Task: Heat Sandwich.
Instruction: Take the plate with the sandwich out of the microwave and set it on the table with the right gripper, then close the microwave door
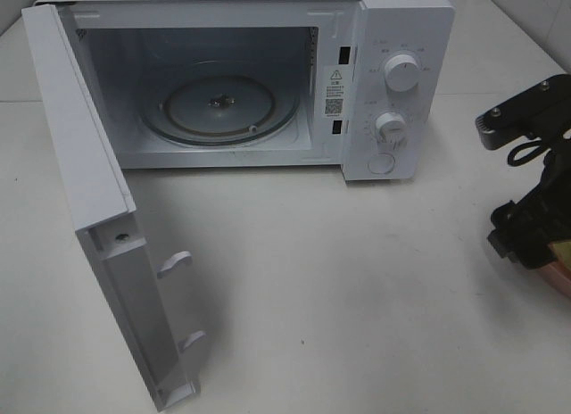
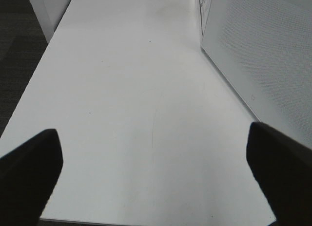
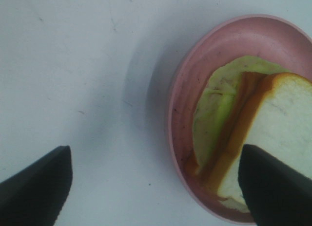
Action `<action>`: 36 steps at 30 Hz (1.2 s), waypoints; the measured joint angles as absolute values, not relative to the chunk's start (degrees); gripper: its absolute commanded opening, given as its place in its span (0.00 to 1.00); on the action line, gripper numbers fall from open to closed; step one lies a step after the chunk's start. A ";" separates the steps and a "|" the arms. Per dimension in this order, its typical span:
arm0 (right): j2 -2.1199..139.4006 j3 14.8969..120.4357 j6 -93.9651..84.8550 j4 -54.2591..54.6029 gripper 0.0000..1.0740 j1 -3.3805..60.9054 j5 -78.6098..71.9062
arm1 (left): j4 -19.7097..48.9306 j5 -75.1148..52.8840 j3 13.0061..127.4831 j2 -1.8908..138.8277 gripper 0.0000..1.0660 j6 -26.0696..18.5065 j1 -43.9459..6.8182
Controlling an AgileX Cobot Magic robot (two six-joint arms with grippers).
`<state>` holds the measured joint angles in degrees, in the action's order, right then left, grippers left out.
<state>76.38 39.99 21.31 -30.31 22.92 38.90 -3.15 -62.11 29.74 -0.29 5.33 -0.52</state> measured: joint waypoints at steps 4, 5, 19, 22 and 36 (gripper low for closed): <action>72.08 39.94 19.48 -26.99 0.83 22.92 39.65 | -3.15 -62.11 29.74 -0.29 0.92 5.33 -0.52; 69.44 39.94 18.39 -24.87 0.83 22.92 40.39 | -3.15 -62.11 29.74 -0.29 0.92 5.33 -0.52; 52.88 39.94 14.27 -19.02 0.79 22.92 49.96 | -3.15 -62.11 29.74 -0.29 0.92 5.33 -0.52; 49.68 39.94 13.92 -18.79 0.78 22.92 52.14 | -3.15 -62.11 29.74 -0.29 0.92 5.33 -0.52; 35.52 39.94 13.35 -17.65 0.76 22.92 60.73 | -3.15 -62.11 29.74 -0.29 0.92 5.33 -0.52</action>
